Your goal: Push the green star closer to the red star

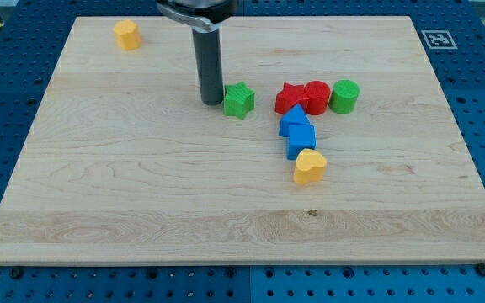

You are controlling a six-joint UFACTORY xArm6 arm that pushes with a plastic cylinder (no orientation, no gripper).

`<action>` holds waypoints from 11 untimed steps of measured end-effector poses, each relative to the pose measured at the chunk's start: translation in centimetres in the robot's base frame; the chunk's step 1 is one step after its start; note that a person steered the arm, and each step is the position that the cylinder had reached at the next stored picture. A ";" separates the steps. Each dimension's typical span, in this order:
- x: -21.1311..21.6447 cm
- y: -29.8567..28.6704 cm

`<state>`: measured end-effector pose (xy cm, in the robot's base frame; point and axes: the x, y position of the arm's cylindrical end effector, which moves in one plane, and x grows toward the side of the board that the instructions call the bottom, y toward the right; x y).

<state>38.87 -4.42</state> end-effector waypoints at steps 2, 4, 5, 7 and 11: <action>0.0 2.0; -0.1 2.0; -0.7 3.2; -0.7 3.1; -9.4 -3.6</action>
